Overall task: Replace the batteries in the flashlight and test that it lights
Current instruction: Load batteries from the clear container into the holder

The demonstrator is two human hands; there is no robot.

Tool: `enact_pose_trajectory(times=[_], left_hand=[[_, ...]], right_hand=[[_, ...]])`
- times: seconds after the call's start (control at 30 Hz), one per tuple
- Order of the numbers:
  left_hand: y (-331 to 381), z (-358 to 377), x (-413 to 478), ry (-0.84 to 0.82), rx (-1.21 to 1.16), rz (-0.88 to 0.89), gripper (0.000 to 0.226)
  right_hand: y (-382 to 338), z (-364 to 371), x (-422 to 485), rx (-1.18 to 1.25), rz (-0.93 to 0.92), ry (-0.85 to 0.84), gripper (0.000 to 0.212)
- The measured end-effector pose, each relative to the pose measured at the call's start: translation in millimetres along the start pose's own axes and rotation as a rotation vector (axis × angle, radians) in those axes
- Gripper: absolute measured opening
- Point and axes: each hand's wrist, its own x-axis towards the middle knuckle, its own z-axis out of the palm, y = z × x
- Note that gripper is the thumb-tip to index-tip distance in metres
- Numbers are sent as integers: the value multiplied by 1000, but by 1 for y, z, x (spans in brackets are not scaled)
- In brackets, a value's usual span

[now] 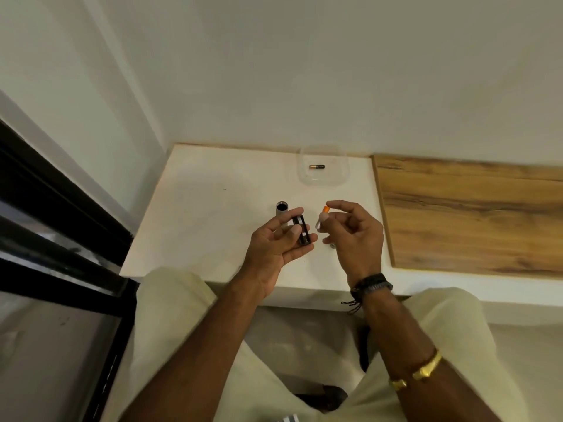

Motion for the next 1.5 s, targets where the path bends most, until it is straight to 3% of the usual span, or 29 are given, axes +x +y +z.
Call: enact_pose_trajectory(times=[0.23,0.53,1.0,1.2,1.37,1.5], left_hand=[[-4,3,-7,1,111,-23,43],[-6,-8,-3,86,134,38,24],[-8,-5,-3,138,124,66,20],[-4,-4,0,112,63,23,23],[1,-5,6,189,-26,81,21],[13,-11,14,256,-125,137,17]], right_hand=[[2,1,-14,-150,-112,-42,22],[7,4,-14,-301,-207,-131,19],[14,8,-19,-445,-389,-182,21],[16,12,-17,-395,-328,-153,22],[18,17,-6,-205,-169,-86,17],[23,19,16,-202,-29,-64,16]])
